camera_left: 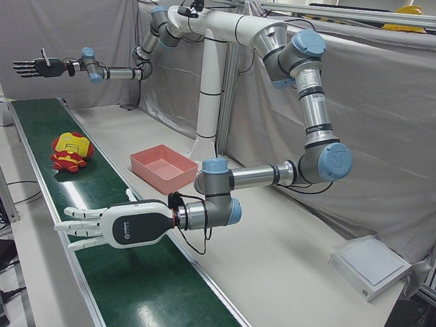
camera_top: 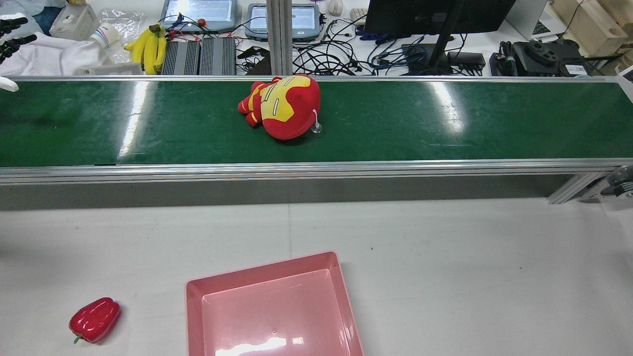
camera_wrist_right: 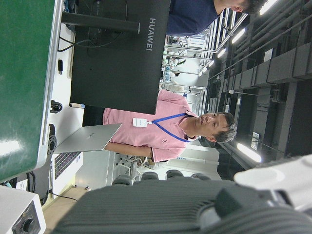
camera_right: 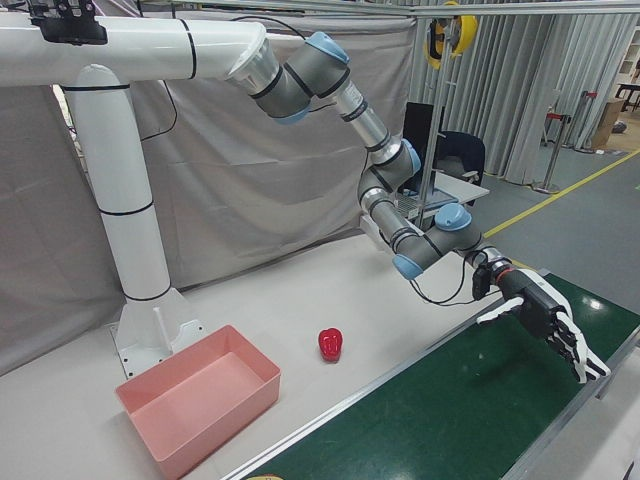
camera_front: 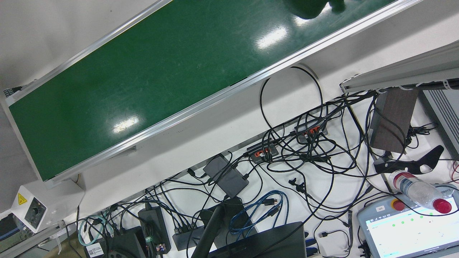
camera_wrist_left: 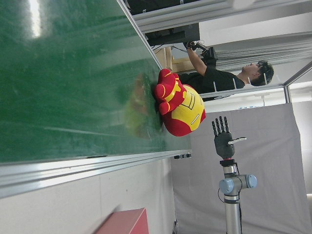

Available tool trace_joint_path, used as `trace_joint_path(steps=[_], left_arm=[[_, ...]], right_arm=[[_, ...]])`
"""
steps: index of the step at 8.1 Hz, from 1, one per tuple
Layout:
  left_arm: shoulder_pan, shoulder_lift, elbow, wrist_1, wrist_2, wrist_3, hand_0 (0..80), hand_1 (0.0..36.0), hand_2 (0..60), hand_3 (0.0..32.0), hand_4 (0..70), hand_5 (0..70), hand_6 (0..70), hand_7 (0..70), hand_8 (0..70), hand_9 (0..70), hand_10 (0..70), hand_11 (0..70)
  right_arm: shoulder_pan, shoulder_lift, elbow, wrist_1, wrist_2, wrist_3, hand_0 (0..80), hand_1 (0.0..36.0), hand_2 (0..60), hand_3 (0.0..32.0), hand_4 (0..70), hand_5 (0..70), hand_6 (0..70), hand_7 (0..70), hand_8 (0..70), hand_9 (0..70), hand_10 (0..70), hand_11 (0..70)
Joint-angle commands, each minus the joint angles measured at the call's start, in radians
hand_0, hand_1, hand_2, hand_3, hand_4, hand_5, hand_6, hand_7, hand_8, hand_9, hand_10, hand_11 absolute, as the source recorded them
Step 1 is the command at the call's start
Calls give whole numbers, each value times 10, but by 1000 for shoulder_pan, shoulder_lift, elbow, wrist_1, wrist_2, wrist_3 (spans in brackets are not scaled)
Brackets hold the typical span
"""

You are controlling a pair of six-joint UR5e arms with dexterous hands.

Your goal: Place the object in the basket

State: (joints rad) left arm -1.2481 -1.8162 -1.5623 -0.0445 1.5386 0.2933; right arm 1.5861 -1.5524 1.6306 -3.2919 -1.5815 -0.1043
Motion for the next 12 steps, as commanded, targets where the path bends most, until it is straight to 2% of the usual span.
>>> trace_joint_path(steps=[1,12], left_arm=[[1,-3,-1,0,0,-2,679,223,0,0,94,201,40,39,97,153,0,0],[3,-5,-39,9,0,-2,690,221,0,0,109,205,40,36,98,154,0,0]], right_arm=[[0,0,0,0,0,0,0,0,0,0,0,0,0,0,0,0,0,0],[0,0,0,0,0,0,0,0,0,0,0,0,0,0,0,0,0,0]])
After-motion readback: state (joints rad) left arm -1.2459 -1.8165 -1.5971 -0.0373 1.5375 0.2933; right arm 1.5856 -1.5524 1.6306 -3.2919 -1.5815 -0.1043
